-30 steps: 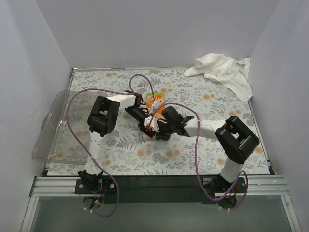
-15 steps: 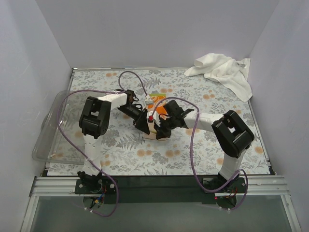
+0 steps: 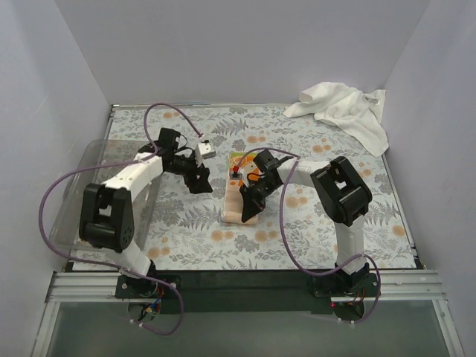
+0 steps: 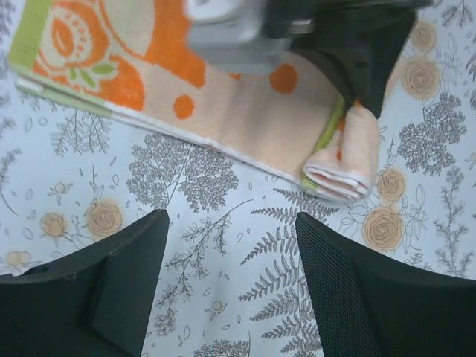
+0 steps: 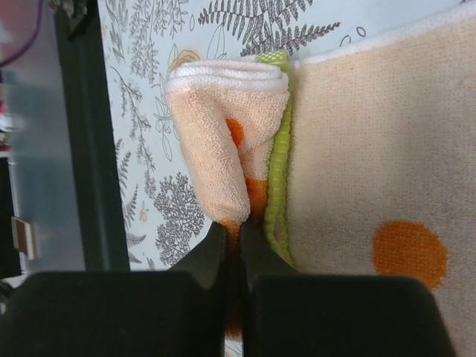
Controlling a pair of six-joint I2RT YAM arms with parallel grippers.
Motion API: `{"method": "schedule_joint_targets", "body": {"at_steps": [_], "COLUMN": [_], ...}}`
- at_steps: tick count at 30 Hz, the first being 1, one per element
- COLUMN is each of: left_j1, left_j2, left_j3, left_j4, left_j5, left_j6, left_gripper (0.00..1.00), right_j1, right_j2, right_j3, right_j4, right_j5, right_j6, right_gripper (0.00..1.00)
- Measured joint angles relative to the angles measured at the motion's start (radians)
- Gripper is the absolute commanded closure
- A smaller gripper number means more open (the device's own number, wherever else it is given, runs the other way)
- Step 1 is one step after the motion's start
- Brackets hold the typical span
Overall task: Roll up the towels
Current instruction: Roll the towel
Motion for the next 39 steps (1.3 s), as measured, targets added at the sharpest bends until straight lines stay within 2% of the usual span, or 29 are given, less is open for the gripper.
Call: {"method": "schedule_joint_targets", "body": {"at_steps": [4, 7, 10, 13, 20, 26, 31, 33, 35, 39], "left_j1": [-0.084, -0.193, -0.322, -0.427, -0.596, -0.643, -0.647, -0.647, -0.647, -0.647], "left_j2": [-0.246, -0.399, -0.510, -0.557, -0.496, -0.377, -0.279, -0.261, -0.254, -0.249], "left_j3": [-0.182, -0.333, -0.478, -0.575, -0.668, -0.682, -0.681, -0.679, -0.679, -0.669], "left_j4": [0.112, 0.190, 0.273, 0.364, 0.609, 0.748, 0.823, 0.839, 0.843, 0.815], "left_j5": [-0.101, -0.189, -0.263, -0.339, -0.470, -0.519, -0.561, -0.577, -0.589, -0.595], "left_j6": [0.113, 0.212, 0.290, 0.349, 0.432, 0.475, 0.502, 0.513, 0.516, 0.510], "left_gripper": [0.34, 0.30, 0.30, 0.32, 0.38, 0.40, 0.55, 0.58, 0.67, 0.80], "right_j1": [-0.025, -0.037, -0.049, -0.058, -0.079, -0.081, -0.083, -0.084, -0.084, -0.084], "right_j2": [0.069, 0.114, 0.154, 0.177, 0.241, 0.278, 0.291, 0.294, 0.295, 0.295], "right_j3": [0.058, 0.095, 0.124, 0.134, 0.157, 0.187, 0.205, 0.209, 0.212, 0.214], "right_j4": [-0.059, -0.093, -0.123, -0.135, -0.177, -0.233, -0.268, -0.278, -0.287, -0.297], "right_j5": [-0.070, -0.113, -0.156, -0.187, -0.277, -0.315, -0.323, -0.327, -0.328, -0.319], "right_j6": [0.027, 0.043, 0.056, 0.067, 0.067, 0.055, 0.041, 0.033, 0.021, 0.013], "right_gripper": [0.99, 0.99, 0.99, 0.99, 0.99, 0.99, 0.99, 0.99, 0.99, 0.97]}}
